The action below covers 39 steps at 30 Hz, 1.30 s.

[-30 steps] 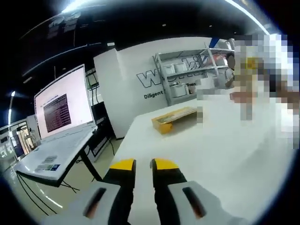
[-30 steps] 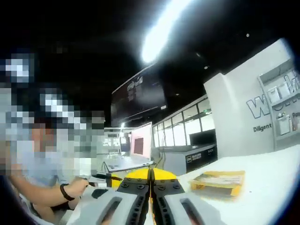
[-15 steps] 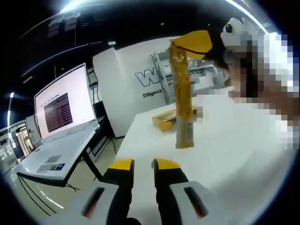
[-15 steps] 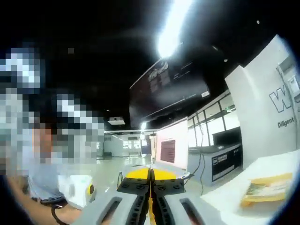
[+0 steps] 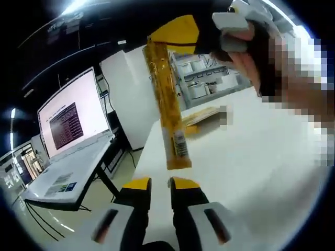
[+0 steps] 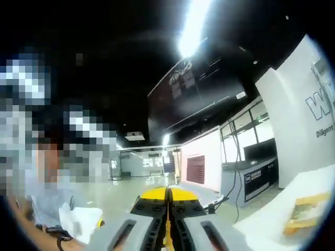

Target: Tear open the coffee pouch, take out the coffee, and pour the coffee from the pouch into the cup

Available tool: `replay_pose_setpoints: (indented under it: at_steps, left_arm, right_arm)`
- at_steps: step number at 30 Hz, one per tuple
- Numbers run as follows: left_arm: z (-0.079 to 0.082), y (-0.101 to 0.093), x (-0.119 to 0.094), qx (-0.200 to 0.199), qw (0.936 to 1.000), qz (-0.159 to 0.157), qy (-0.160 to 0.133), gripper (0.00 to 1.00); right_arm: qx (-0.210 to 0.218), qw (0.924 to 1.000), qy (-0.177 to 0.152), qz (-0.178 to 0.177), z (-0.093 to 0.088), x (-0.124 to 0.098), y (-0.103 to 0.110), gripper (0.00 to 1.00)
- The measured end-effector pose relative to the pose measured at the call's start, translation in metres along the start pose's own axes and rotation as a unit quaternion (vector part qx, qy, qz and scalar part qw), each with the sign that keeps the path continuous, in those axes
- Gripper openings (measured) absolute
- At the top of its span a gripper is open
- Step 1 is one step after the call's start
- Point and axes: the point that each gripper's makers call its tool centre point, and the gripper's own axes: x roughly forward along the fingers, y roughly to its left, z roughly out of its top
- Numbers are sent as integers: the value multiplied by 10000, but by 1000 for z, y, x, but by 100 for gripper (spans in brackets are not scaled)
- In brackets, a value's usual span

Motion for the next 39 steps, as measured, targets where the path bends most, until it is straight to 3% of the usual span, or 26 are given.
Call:
replay_pose_setpoints:
  at_steps: [4, 15, 23, 24, 26, 30, 35, 39]
  left_arm:
    - [0, -5, 2, -90, 9999, -63, -47, 18]
    - [3, -6, -3, 29, 10000, -30, -60, 18]
    - [0, 8, -12, -82, 9999, 65, -68, 18]
    - [-1, 8, -16, -160, 9998, 55, -82, 18]
    - [-1, 7, -16, -783, 9964, -241, -216, 18]
    - [3, 14, -22, -1644, 9843, -423, -485, 18]
    - [7, 27, -21, -2111, 9740, -437, -704, 21]
    - [12, 26, -21, -2205, 9711, -427, -806, 24]
  right_arm:
    - [-50, 9999, 12, 104, 0, -1, 10, 0]
    - [-122, 9991, 209, 358, -23, 7, 23, 1]
    - [-41, 9993, 290, 225, -39, 15, 5, 1]
    - [-27, 9994, 281, 215, -39, 15, 4, 1]
    - [24, 9995, 257, 194, -39, 13, 2, 1]
    - [75, 9995, 258, 154, -43, 8, 1, 1]
    - [253, 9994, 173, 144, -44, 4, 2, 1]
    - [291, 9993, 135, 168, -42, 5, 6, 1]
